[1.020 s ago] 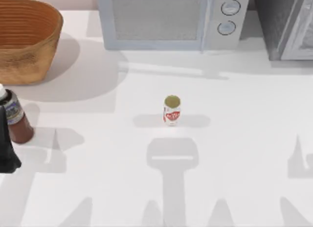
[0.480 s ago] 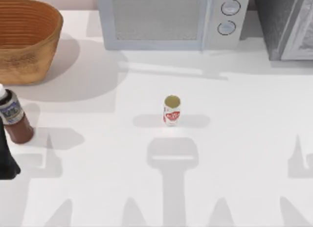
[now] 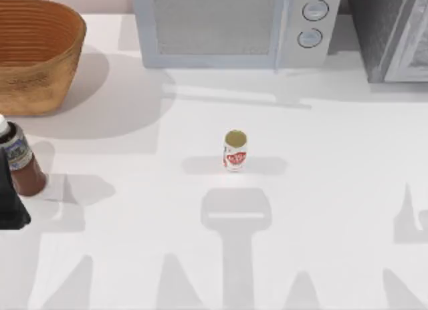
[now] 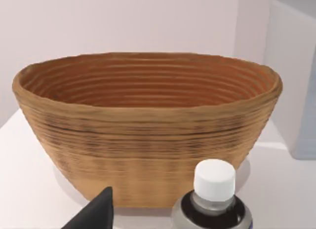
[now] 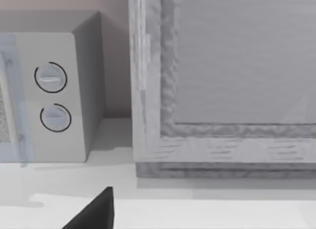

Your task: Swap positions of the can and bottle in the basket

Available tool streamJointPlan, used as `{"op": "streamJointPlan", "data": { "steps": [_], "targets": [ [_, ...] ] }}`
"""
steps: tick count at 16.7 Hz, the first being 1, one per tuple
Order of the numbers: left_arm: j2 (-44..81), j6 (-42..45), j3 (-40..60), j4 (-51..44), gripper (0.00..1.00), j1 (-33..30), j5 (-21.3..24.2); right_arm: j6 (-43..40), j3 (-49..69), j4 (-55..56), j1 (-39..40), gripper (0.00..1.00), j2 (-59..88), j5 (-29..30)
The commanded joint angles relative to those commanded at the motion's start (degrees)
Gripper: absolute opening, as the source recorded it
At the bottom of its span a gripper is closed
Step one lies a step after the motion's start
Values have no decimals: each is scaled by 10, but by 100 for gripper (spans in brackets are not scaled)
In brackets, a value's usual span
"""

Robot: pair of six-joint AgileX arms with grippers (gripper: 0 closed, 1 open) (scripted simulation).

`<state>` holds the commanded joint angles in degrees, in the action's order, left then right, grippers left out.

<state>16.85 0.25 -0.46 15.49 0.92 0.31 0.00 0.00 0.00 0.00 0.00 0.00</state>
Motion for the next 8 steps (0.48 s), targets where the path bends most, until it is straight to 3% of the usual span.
{"op": "streamJointPlan", "data": {
  "steps": [8],
  "targets": [
    [417,7,5,371,100,5,24,0,0,0,0,100,0,0]
  ]
}}
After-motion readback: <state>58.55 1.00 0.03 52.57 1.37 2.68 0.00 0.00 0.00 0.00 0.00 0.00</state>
